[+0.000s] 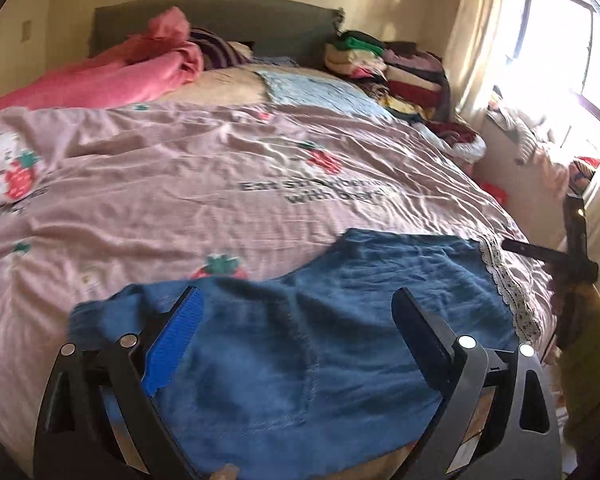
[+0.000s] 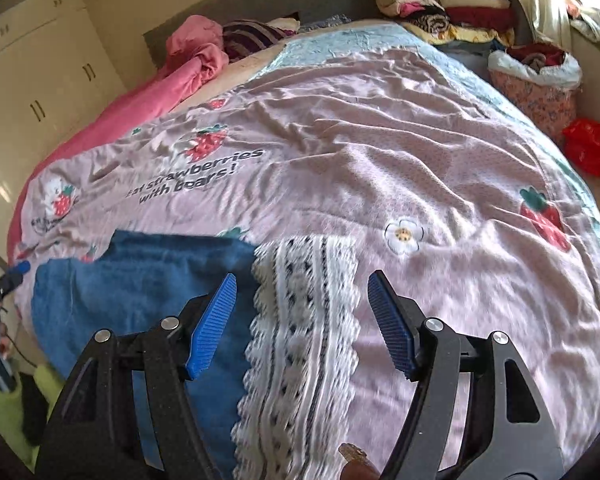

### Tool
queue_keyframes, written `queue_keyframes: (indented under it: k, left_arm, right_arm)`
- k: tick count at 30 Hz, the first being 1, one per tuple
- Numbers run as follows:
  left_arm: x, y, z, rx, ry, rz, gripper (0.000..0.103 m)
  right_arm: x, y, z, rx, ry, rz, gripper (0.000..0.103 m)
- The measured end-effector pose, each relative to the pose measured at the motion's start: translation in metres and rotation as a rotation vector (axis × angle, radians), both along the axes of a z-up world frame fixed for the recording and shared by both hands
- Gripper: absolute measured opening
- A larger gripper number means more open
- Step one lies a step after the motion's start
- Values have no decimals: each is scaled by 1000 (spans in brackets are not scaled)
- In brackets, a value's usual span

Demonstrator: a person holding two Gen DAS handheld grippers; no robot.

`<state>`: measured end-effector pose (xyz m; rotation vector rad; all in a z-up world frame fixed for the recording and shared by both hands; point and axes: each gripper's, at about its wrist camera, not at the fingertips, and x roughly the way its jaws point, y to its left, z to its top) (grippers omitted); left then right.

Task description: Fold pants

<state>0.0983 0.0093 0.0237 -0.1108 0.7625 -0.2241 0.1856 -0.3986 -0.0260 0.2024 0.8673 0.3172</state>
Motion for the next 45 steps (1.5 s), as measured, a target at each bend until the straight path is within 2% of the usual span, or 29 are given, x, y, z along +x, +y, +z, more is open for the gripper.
queue_keyframes:
  k: [5,6,12,16,18,21,22,23,24,25,26,32,35,37,43,45]
  left_arm:
    - [33,-24,-13,0,51,-59,94]
    - [42,-29,-17,3,65,-67,94]
    - [88,-58,-31,72,101,-144,94]
    - [121,-72,-57,94,178,-163,92]
    - [133,-76,-72,88,209,-158,87]
    - [137,-80,-82,62,221,-175,75]
    - [136,-82,-83,50,219,-188,63]
    - [135,-84,-82,22,223,-206,46]
    - [133,-85,-80,3,227,-219,38]
    - [132,-87,-79,2,223,-226,22]
    - [129,-88,-76,5,216,-236,10]
    - [121,-90,-43,26,111,-217,8]
    - [131,-91,-34,10,102,-211,6]
    - [139,-92,-31,-27,104,-209,3]
    - [140,-98,-47,15,116,-203,3]
    - [134,-94,-48,32,98,-191,4]
  right_arm:
    - [20,-6,-11,31,29,9,61]
    - [23,-5,-14,35,34,20,58]
    - [37,-4,-35,48,75,44,51]
    - [33,-6,-40,69,61,55,49]
    - [31,-6,-41,84,54,70,41]
    - [27,-5,-41,84,45,95,34]
    - [26,-4,-41,86,42,103,32]
    - [25,-3,-40,93,38,116,25]
    - [23,-1,-39,93,33,125,19]
    - [21,2,-35,82,19,136,17]
    - [20,4,-32,72,8,141,15]
    - [19,12,7,11,-120,153,13]
    - [32,15,19,-18,-150,157,13]
    - [47,18,19,-28,-142,168,13]
    - [72,24,-18,-96,-20,170,14]
    - [73,20,-30,-89,6,154,18]
